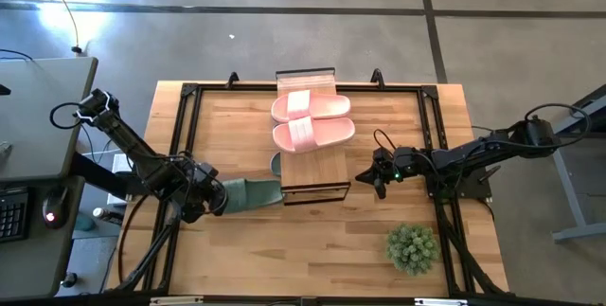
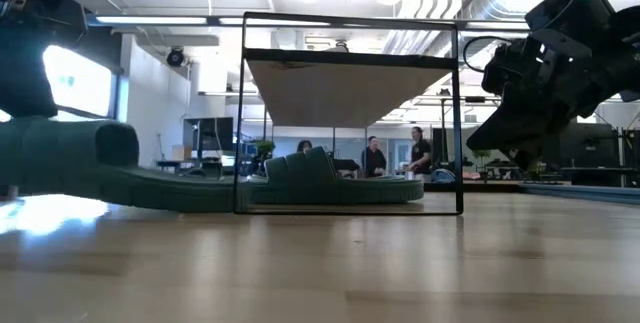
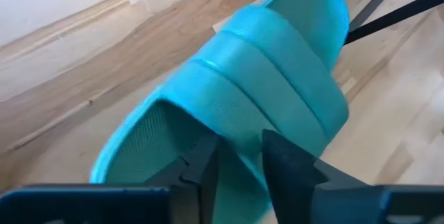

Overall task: Pick and place slides into the shelf
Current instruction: Put the green slide under the shelf

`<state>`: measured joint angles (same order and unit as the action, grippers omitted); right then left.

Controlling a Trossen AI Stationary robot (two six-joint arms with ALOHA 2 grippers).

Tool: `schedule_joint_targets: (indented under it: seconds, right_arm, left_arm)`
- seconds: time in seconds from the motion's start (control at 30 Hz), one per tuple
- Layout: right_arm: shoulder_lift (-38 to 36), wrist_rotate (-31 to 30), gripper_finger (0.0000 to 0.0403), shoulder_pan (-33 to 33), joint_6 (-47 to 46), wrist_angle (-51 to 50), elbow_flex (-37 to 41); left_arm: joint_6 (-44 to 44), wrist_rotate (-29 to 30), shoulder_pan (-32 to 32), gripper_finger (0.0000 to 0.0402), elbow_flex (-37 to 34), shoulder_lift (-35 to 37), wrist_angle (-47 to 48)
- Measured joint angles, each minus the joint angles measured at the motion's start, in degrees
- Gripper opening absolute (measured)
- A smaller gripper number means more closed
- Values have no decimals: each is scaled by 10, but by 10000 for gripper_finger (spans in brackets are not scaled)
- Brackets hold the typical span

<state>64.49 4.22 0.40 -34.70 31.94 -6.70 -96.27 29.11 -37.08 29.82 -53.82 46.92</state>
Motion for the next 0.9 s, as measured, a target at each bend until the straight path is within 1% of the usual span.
schedule_joint_targets:
  seconds: [0.27, 0.4, 0.5, 0.6, 0.67, 0.73, 0.8, 0.9]
  right_arm:
    - [0, 2, 0, 0, 1, 0, 0]
    - [0, 2, 0, 0, 1, 0, 0]
    - [0, 2, 0, 0, 0, 0, 0]
    - [0, 2, 0, 0, 0, 0, 0]
    - [0, 2, 0, 0, 1, 0, 0]
    - [0, 2, 0, 0, 2, 0, 0]
    - [0, 1, 0, 0, 6, 0, 0]
    - [0, 1, 0, 0, 13, 0, 0]
  left_arm:
    - [3, -2, 0, 145, 0, 0, 30]
    - [5, -4, 0, 156, 0, 0, 51]
    - [18, -8, 0, 157, 1, 9, 56]
    - [62, -10, 0, 146, 16, 19, 61]
    - [98, -11, 0, 131, 36, 27, 76]
    - [151, -25, 0, 113, 59, 33, 91]
    - [225, -63, 0, 93, 80, 36, 107]
    - [314, -144, 0, 61, 97, 34, 129]
